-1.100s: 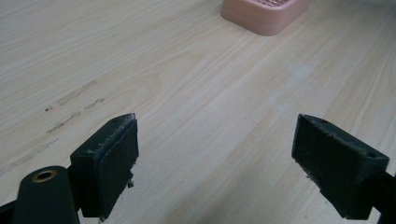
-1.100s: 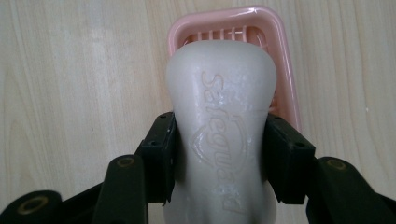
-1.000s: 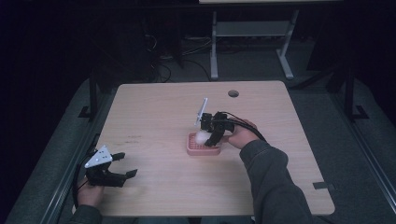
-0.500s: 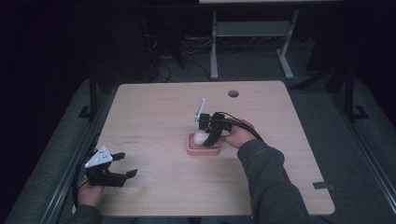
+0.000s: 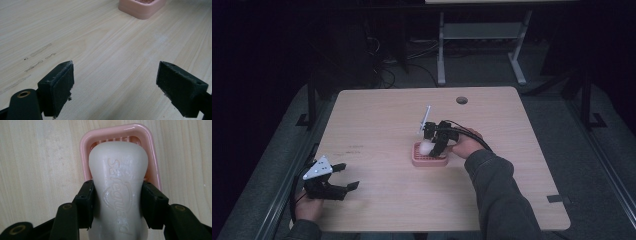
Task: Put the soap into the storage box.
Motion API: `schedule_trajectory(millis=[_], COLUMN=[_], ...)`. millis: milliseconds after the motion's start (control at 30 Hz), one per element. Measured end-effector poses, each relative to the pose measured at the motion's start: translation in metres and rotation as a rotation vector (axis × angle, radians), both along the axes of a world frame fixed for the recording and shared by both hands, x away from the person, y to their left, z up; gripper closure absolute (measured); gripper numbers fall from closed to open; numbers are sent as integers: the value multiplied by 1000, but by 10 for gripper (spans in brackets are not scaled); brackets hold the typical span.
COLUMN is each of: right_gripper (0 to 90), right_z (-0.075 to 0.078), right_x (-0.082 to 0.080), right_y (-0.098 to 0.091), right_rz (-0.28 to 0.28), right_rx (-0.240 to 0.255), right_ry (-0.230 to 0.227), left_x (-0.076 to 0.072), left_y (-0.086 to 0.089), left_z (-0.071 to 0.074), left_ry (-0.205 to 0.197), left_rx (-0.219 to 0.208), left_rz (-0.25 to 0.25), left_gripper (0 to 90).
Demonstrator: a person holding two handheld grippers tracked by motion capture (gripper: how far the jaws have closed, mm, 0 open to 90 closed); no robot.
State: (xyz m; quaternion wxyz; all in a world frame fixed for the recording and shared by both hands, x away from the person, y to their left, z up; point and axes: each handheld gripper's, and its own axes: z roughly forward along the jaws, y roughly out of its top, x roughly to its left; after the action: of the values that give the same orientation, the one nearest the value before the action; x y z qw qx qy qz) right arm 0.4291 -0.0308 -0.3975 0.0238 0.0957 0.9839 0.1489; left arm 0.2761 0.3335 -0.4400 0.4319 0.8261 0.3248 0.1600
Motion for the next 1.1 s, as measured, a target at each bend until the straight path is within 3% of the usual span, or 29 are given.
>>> schedule_trajectory(millis=[1100], right_gripper=[486], right_z=[-9], right_x=[8], right_y=[2], right_rz=[-20], right_rx=[-1], right_ry=[19], left_x=[1], left_y=[0], left_z=[0], left_ry=[-1], left_rx=[4], left_rz=[-2], left_gripper=[139])
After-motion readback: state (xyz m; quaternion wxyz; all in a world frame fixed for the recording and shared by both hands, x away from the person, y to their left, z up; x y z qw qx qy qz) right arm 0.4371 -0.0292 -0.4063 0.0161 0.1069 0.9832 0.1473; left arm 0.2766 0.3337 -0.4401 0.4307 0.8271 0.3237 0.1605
